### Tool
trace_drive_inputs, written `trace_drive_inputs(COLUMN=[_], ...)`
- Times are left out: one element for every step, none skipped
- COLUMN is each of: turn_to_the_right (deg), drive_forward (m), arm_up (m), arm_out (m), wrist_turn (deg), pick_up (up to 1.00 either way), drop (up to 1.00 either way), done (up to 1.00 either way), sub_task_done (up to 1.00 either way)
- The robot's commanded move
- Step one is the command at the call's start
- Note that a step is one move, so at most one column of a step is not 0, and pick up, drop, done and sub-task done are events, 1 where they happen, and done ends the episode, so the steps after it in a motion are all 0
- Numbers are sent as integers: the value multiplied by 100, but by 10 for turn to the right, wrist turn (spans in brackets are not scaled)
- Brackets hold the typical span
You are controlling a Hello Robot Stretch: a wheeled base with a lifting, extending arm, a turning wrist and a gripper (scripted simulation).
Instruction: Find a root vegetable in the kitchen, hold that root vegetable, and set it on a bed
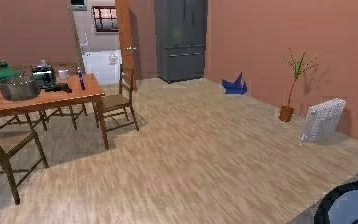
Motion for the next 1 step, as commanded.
trace_drive_inputs(turn_to_the_right=[450], drive_forward=[0], arm_up=[0], arm_out=[0], wrist_turn=[0], pick_up=[0], drop=[0], done=[0], sub_task_done=[0])
